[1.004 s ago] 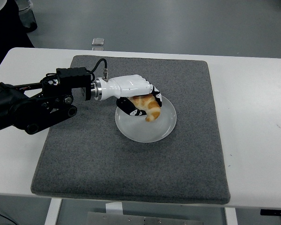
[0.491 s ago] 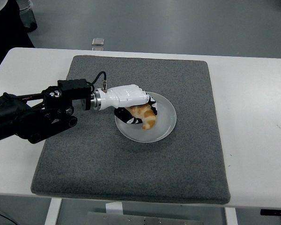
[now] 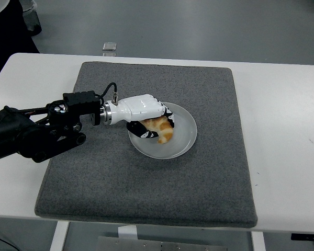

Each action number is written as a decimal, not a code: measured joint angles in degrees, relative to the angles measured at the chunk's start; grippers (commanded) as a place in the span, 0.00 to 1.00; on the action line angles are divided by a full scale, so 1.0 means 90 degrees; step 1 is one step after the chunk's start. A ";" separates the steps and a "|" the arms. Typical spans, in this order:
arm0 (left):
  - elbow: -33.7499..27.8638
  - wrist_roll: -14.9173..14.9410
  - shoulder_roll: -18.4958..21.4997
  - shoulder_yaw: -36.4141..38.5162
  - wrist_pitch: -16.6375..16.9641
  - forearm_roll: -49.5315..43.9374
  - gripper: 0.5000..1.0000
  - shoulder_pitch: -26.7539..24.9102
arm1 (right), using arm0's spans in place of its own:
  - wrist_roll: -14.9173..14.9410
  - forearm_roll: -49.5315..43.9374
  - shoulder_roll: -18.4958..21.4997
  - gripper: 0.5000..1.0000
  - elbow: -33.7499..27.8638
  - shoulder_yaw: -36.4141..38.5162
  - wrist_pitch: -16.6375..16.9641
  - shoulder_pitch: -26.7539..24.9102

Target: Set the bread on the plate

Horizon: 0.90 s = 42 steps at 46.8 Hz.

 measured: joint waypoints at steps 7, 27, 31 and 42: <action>0.0082 0.0003 -0.0148 -0.0002 0.0001 -0.0037 0.09 0.0053 | 0.0000 0.0000 0.0000 0.86 0.0000 0.0000 -0.0002 -0.0001; 0.0105 -0.0009 -0.0187 -0.0015 -0.0026 -0.0124 0.72 0.0112 | 0.0000 0.0000 0.0000 0.86 0.0000 0.0000 0.0001 -0.0002; 0.0076 -0.0010 -0.0164 -0.0022 -0.0035 -0.0250 0.78 0.0112 | 0.0000 0.0000 0.0000 0.86 0.0000 0.0000 0.0001 -0.0001; -0.0089 -0.0014 -0.0084 -0.0048 -0.0048 -0.0576 0.93 0.0092 | -0.0001 0.0000 0.0000 0.86 0.0000 0.0000 0.0001 -0.0004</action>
